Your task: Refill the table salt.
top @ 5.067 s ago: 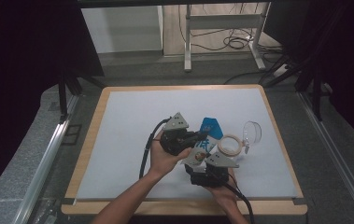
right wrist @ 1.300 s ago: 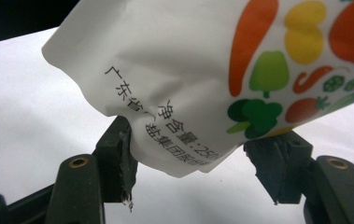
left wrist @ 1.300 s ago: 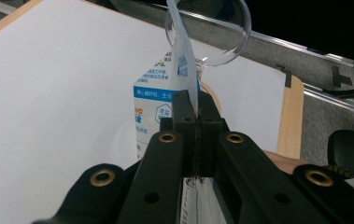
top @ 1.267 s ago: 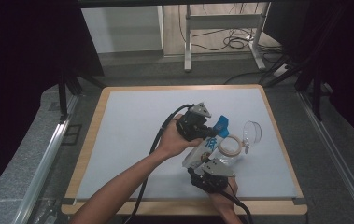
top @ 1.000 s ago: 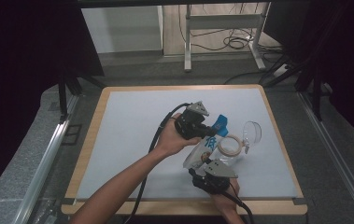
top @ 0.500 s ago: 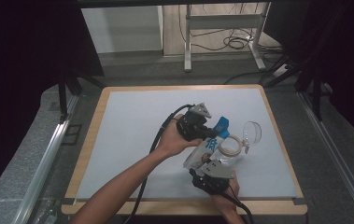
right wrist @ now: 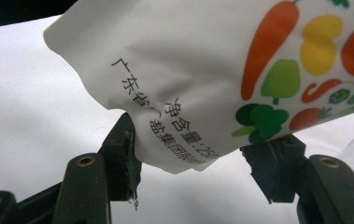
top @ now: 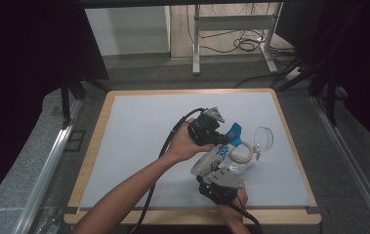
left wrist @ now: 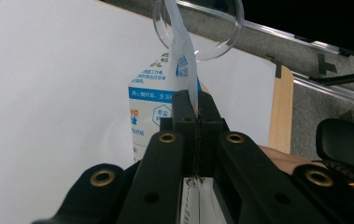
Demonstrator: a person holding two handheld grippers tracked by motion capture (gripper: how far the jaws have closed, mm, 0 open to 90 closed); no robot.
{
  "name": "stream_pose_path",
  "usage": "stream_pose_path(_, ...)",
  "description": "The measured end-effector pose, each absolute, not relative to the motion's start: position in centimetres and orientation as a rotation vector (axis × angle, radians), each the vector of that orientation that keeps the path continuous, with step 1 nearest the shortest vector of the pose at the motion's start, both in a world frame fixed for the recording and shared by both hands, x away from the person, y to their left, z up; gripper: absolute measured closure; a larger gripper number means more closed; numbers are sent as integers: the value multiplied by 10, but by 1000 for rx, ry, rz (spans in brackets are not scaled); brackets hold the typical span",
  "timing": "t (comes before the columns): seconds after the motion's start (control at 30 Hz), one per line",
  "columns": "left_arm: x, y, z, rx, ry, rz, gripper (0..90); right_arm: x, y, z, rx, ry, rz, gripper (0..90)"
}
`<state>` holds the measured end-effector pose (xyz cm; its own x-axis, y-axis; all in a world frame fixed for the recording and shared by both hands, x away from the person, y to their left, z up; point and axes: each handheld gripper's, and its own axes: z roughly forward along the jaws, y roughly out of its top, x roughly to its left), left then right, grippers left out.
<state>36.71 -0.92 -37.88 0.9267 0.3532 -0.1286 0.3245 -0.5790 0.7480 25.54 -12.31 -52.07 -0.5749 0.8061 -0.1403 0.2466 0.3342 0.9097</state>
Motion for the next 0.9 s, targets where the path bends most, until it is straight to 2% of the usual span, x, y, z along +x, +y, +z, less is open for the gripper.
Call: stream_pose_path(0.9, 375, -16, -384, 2271, 464, 5, 900, 253, -118, -520, 918, 1990, 1247, 453)
